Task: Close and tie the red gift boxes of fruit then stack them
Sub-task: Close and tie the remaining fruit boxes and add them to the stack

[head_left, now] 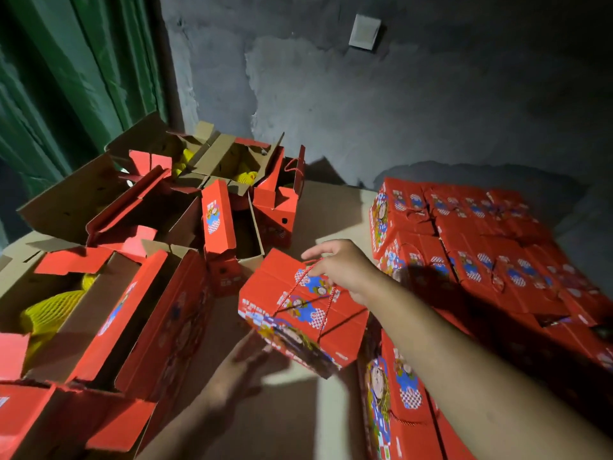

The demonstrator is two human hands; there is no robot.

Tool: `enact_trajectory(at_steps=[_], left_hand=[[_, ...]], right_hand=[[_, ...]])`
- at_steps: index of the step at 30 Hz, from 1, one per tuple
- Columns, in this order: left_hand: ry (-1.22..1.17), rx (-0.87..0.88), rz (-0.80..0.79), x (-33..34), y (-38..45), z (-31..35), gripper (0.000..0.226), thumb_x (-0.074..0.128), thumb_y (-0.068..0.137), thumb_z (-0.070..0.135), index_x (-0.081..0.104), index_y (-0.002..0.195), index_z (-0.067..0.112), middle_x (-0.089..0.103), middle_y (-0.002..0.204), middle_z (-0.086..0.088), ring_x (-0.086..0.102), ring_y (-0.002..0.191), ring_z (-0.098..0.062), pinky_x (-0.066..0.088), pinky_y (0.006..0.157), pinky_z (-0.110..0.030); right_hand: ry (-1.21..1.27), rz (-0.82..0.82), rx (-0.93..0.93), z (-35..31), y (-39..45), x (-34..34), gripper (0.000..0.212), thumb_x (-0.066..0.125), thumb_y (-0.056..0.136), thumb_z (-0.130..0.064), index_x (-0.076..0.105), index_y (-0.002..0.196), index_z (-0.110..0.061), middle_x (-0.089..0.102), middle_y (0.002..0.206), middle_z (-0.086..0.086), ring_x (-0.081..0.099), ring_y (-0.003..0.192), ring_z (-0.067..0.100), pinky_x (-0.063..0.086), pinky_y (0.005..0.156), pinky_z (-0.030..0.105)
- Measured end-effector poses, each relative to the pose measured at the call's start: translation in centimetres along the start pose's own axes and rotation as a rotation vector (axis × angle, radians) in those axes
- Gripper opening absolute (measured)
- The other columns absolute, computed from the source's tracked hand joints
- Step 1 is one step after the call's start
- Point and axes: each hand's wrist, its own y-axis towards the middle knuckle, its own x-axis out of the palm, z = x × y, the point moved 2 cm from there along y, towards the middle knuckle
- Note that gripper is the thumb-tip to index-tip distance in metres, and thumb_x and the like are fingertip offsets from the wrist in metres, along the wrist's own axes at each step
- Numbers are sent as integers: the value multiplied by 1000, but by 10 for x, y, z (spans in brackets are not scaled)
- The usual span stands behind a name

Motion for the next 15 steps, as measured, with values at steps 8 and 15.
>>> enact_trajectory(at_steps=[8, 15], left_hand=[[334, 115, -175, 68, 90, 23, 96, 86, 77, 46, 27, 153, 48, 49, 146, 8, 52, 131, 1, 45, 97, -19], [512, 398, -252, 144, 194, 63, 123, 90, 72, 41, 2, 157, 38, 14, 158, 28, 21, 148, 0, 26, 114, -14]], right_hand=[[78, 237, 49, -13, 109, -60, 27, 72, 78, 4, 80, 92, -18, 73, 82, -2, 62, 76, 12, 43, 65, 23], [191, 397, 104, 6, 199, -105, 28, 68, 76, 7, 78, 84, -18, 72, 71, -4, 58, 58, 5, 42, 58, 21]])
